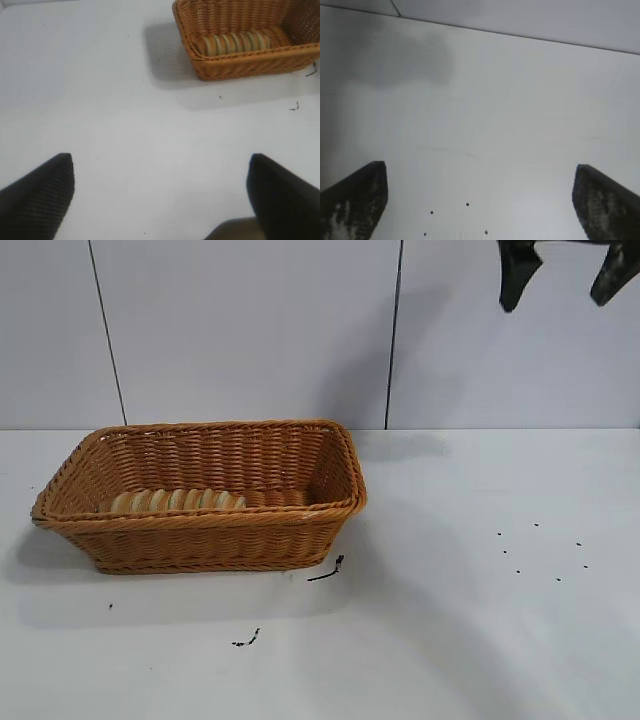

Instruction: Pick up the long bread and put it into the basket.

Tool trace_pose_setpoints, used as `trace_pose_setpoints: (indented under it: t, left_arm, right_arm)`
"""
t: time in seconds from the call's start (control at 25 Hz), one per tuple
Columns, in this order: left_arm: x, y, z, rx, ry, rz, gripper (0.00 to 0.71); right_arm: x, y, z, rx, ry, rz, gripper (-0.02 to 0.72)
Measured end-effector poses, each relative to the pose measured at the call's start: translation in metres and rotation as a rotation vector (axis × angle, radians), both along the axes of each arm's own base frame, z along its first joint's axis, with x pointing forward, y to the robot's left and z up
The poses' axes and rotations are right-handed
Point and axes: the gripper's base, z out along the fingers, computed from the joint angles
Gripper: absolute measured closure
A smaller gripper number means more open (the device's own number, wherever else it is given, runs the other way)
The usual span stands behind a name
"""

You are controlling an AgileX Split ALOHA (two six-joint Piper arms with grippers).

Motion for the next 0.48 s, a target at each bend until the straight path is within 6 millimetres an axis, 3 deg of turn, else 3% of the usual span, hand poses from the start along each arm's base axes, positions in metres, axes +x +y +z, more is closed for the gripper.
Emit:
trace_pose_setpoints:
  t: [0.2,0.48]
  left_arm:
    - [0.000,0.000,0.000,0.000,0.000,0.000,0.014]
    - [0.000,0.000,0.000,0.000,0.000,0.000,0.014]
  right_arm:
    - [-0.087,-0.005,-0.004,-0.002,0.026,0.000,0.010]
    - [-0.196,-0.011,-0.053,-0.004,0.069,0.000,0.010]
